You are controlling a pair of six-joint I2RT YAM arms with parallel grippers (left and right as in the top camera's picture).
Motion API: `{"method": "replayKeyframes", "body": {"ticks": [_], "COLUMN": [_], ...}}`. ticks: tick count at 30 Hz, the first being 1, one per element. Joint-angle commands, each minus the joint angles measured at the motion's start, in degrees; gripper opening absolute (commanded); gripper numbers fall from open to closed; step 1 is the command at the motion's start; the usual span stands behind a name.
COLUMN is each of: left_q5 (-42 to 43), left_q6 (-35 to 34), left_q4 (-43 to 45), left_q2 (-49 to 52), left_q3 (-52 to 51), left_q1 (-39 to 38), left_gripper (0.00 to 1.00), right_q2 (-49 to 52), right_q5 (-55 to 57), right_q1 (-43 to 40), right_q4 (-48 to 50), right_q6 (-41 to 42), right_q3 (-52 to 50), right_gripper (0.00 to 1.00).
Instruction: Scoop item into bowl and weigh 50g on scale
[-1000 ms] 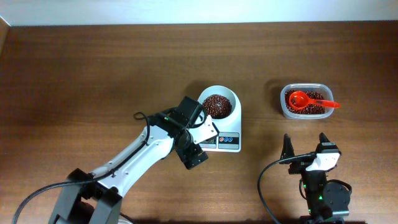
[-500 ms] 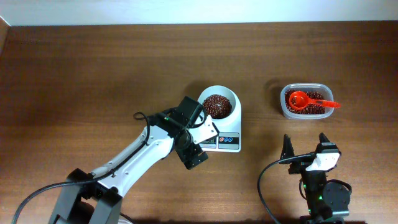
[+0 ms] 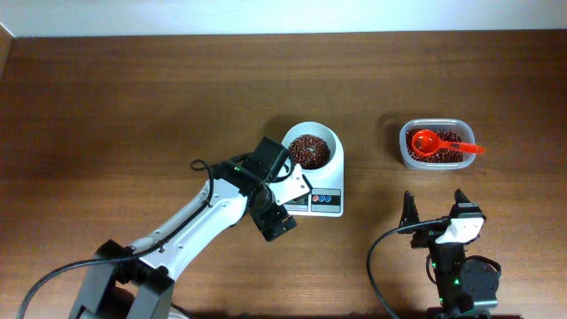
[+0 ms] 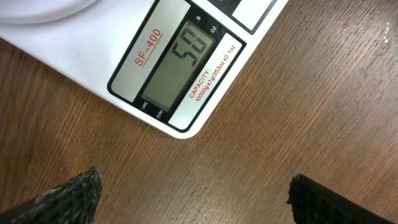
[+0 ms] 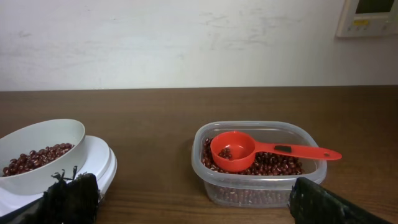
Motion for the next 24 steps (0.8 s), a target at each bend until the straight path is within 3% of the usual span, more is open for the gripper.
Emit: {"method": "replayKeyframes", "body": {"ticks": [1, 19, 24], "left_q5": [0.61, 0.66, 0.68], "left_q6": [0.92, 0.90, 0.92], "left_q4": [-0.07, 0.00, 6.29], "left_q2": [-0.68, -0.68, -2.14], "left_q3": [-0.17, -0.17, -0.17], "left_q1": [0.09, 0.09, 0.09], "left_gripper": [0.99, 0.99, 0.99], "right_q2": [-0.39, -0.39, -0.39], "right_q5": [0.50, 0.50, 0.50], "right_q1": [-0.26, -0.26, -0.26], "right_q4": [-0.39, -0.37, -0.37], "right_q6": [0.09, 0.09, 0.09], "right_q3": [-0.26, -0.28, -0.26], "right_gripper": [0.99, 0.99, 0.99]}}
